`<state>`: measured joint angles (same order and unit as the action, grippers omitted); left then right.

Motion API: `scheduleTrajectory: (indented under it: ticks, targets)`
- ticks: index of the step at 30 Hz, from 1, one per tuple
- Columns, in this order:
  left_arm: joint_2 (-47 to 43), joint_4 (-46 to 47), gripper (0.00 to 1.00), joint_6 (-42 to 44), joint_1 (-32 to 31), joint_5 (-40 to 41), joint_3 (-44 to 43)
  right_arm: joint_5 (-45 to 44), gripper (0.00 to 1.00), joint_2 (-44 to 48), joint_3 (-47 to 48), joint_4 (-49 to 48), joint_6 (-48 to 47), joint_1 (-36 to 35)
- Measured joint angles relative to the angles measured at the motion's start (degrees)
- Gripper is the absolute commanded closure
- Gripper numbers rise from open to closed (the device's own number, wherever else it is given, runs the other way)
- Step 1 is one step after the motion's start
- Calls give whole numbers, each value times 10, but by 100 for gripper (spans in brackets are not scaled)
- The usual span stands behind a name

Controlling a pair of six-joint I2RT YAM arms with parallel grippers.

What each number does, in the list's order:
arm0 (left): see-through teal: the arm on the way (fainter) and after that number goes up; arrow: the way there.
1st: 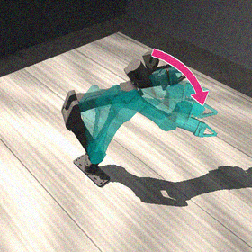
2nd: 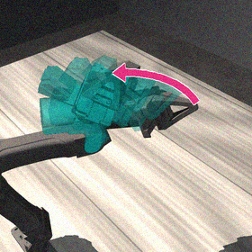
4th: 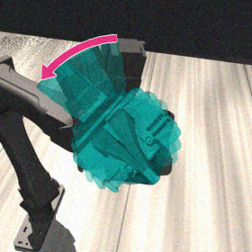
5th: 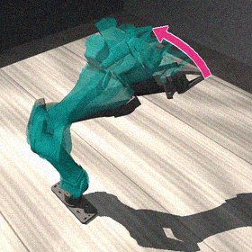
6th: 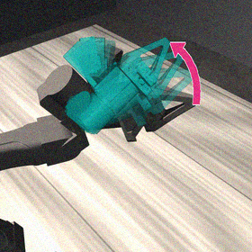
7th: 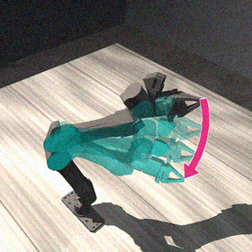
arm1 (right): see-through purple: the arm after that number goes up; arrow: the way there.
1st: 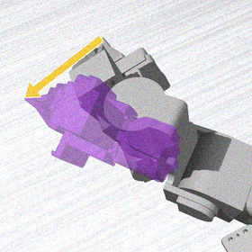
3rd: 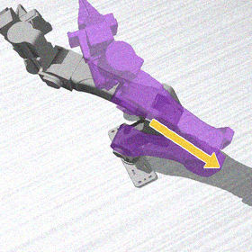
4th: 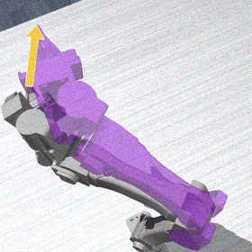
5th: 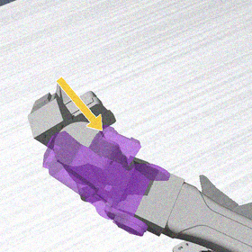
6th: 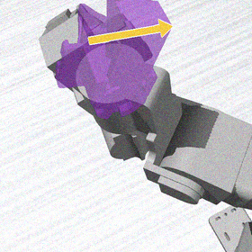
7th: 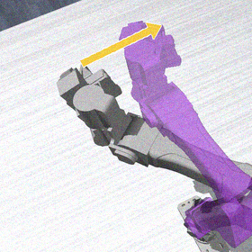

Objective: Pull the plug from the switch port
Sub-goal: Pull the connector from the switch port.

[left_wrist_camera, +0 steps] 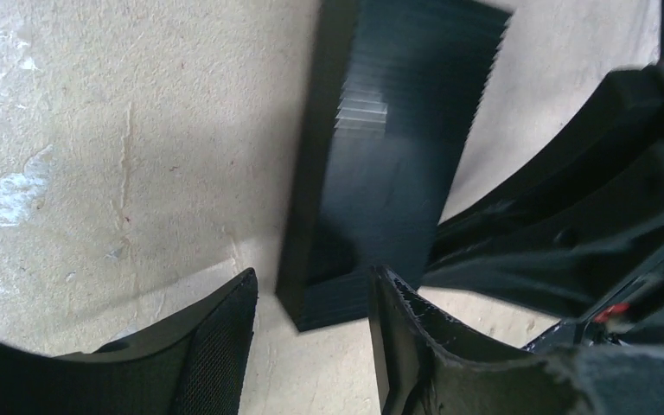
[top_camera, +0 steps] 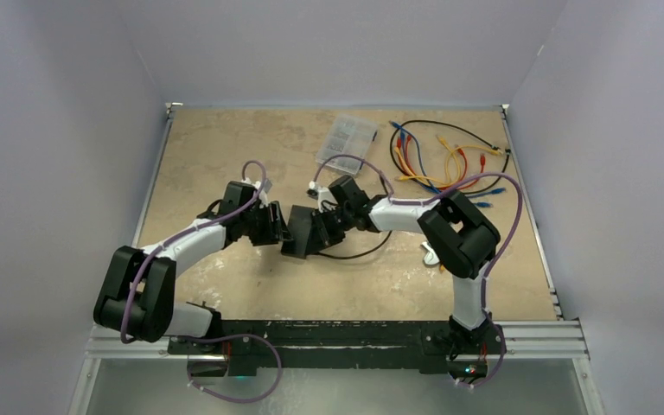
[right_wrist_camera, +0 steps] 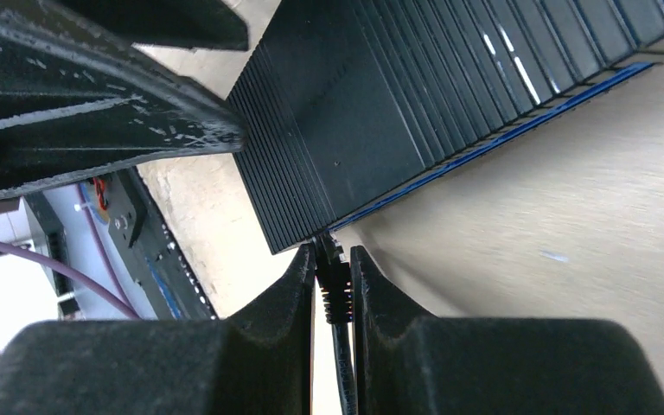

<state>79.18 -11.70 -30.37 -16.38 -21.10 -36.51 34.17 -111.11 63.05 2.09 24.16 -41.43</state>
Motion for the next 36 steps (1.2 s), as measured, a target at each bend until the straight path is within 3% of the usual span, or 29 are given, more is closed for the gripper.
scheduleTrajectory:
  ticks: [4, 12, 20, 31, 32, 33, 36]
  targets:
    - [-9, -5, 51, 2, -7, 15, -5, -1, 100, -4, 5, 2, -2, -25]
    - [-9, -14, 48, 10, -19, 39, -5, 33, 100, -4, -40, -49, 27, -9]
    - [8, -30, 47, 15, -103, 97, -52, 60, 100, -5, -62, -91, 50, -5]
    - [61, -47, 45, 32, -159, 167, -82, 72, 100, -11, -63, -100, 54, -4]
    - [65, -48, 44, 32, -163, 170, -87, 73, 100, -11, -64, -100, 54, -4]
    - [70, -49, 33, 35, -166, 174, -92, 74, 100, -11, -64, -100, 54, -4]
    - [84, -51, 31, 41, -178, 183, -107, 75, 100, -11, -66, -103, 57, -3]
